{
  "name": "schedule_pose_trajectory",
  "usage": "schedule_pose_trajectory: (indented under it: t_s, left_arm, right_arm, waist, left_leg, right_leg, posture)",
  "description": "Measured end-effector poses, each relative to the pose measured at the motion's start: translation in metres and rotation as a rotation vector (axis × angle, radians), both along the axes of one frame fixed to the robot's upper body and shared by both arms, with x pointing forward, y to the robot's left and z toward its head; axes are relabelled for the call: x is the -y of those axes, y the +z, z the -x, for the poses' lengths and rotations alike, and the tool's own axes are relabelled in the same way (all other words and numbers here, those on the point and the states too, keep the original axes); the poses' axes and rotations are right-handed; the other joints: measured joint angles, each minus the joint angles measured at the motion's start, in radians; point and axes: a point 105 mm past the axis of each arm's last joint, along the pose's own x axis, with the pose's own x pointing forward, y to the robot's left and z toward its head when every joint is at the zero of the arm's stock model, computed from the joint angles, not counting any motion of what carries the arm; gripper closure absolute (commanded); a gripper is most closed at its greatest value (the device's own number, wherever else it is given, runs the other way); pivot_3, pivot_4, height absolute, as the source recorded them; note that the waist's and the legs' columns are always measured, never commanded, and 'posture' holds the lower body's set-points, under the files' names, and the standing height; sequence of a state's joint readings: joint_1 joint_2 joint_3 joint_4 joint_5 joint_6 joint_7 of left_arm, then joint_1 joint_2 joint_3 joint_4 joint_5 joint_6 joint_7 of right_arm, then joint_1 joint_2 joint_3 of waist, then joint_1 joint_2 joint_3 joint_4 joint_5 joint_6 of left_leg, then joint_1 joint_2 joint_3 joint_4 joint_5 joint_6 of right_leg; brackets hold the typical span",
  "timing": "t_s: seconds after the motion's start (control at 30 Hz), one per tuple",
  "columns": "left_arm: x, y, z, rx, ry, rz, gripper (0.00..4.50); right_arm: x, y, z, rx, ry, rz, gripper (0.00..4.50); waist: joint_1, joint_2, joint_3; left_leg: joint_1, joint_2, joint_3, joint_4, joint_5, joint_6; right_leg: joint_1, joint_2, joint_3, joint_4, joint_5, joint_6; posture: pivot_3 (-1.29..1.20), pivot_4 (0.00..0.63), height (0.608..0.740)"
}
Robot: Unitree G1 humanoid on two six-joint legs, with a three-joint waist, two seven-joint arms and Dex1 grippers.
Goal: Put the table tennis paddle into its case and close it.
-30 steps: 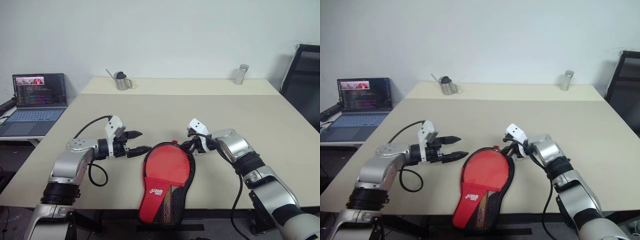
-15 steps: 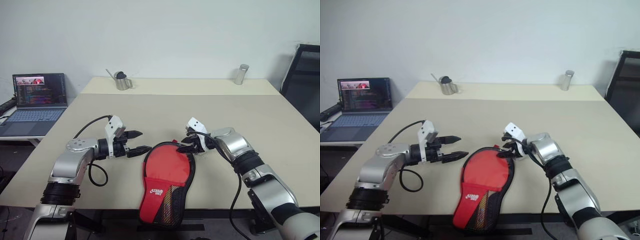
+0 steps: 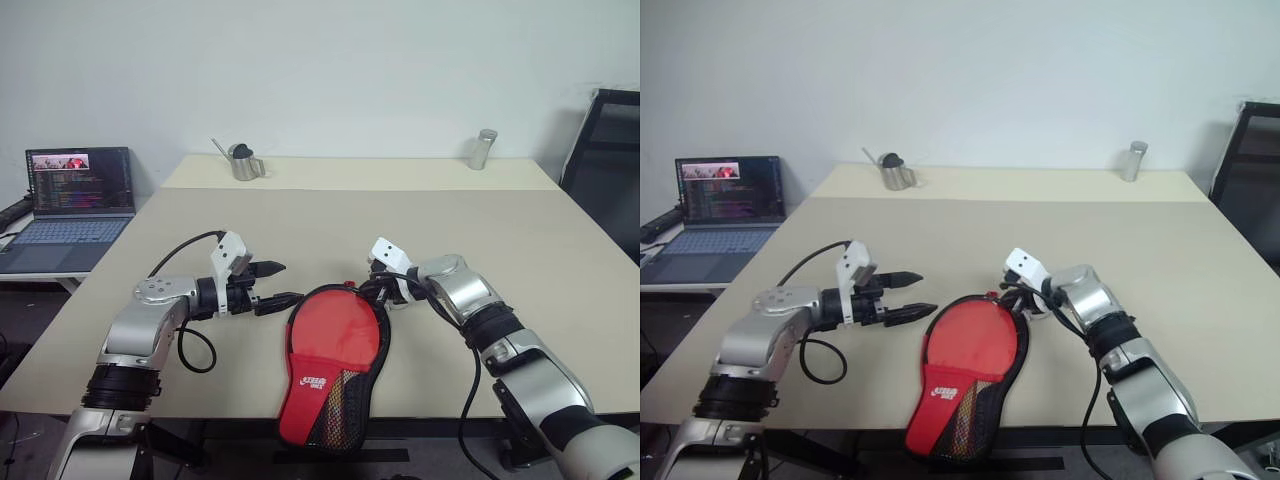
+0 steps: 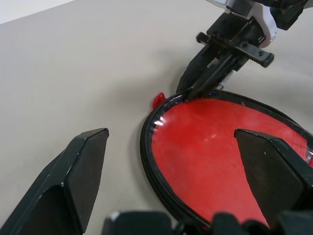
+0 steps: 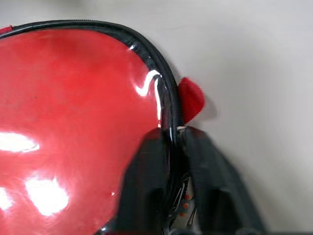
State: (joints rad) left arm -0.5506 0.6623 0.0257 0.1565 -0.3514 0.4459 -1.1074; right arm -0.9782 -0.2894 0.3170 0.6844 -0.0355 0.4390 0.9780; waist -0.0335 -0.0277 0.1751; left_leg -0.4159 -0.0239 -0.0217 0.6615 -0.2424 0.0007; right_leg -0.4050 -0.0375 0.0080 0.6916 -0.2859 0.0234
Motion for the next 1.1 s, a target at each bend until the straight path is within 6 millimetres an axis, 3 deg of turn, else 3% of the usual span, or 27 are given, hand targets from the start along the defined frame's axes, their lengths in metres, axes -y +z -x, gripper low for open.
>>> schedule_pose_trajectory:
  t_s: [1.1]
  left_arm:
    - [0.003,-0.005,0.001,-0.009,-0.022,-0.015,0.0]
  right_arm:
    - [-0.01,0.009,-0.023,0.08,-0.036,0.016,4.46]
  waist:
    - [-0.002,0.001,0.0]
  left_leg:
    - [0.002,0.0,0.001,0.001,0.001,-0.002]
  right_leg:
    - [-0.001,0.0,0.001,0.005,0.001,-0.001]
  posture:
    - [0.0,0.15,0.74]
